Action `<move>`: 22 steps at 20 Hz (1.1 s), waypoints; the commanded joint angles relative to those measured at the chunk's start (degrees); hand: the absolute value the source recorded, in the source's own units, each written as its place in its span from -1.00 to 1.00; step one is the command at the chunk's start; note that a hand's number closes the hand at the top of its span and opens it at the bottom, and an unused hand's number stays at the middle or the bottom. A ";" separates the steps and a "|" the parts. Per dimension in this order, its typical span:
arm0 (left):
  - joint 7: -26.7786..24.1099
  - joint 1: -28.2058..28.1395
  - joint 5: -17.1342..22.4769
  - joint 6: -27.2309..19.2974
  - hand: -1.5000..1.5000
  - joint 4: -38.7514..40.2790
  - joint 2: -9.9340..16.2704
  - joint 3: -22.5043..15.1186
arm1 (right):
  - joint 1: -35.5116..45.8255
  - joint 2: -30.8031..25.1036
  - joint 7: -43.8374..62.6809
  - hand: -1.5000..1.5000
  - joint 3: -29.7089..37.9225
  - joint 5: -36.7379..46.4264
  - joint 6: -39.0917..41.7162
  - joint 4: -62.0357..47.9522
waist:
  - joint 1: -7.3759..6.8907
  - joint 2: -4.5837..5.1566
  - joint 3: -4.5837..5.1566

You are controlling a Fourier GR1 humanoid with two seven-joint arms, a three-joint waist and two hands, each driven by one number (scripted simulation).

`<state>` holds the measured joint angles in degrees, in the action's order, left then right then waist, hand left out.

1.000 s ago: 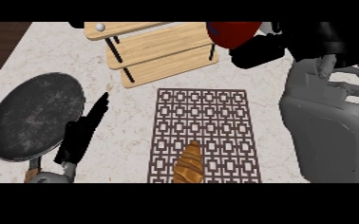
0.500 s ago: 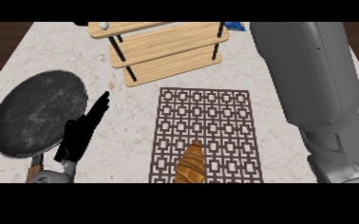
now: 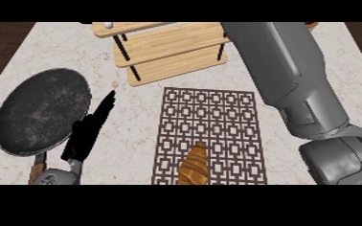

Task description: Pick the can from the placemat and place it in the tiered shelf

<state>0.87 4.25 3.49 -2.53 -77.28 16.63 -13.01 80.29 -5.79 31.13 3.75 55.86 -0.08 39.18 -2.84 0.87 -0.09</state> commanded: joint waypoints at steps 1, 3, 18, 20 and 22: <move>0.52 -0.77 -0.86 -0.06 0.00 -1.34 -0.04 -0.56 | 2.86 0.14 -3.83 1.00 2.08 -0.48 -2.31 -10.75 | -1.01 0.39 0.16; 0.37 -0.09 -0.53 0.46 0.00 0.20 -0.80 -0.49 | 3.16 0.99 -5.57 1.00 2.55 -0.72 -3.60 -13.48 | -0.73 0.47 0.17; -0.06 0.47 0.50 3.00 0.00 0.59 1.65 1.45 | -0.82 5.63 -19.25 -1.00 28.46 -27.13 -17.29 -10.75 | -1.81 0.95 0.03; 1.32 -0.37 -1.18 0.86 0.00 -0.11 -1.09 -1.09 | 1.09 5.66 -19.49 -1.00 29.32 -27.50 -22.19 -9.89 | -1.72 0.48 0.03; 2.06 0.66 0.01 1.07 0.00 -0.05 -0.37 0.80 | 1.65 3.54 -20.91 -1.00 30.94 -27.42 -25.11 -8.04 | -0.40 0.26 0.04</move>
<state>1.70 5.21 3.14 -1.24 -77.67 16.35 -12.70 81.44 -1.94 11.85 29.38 32.85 -18.07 28.98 -4.02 1.42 0.20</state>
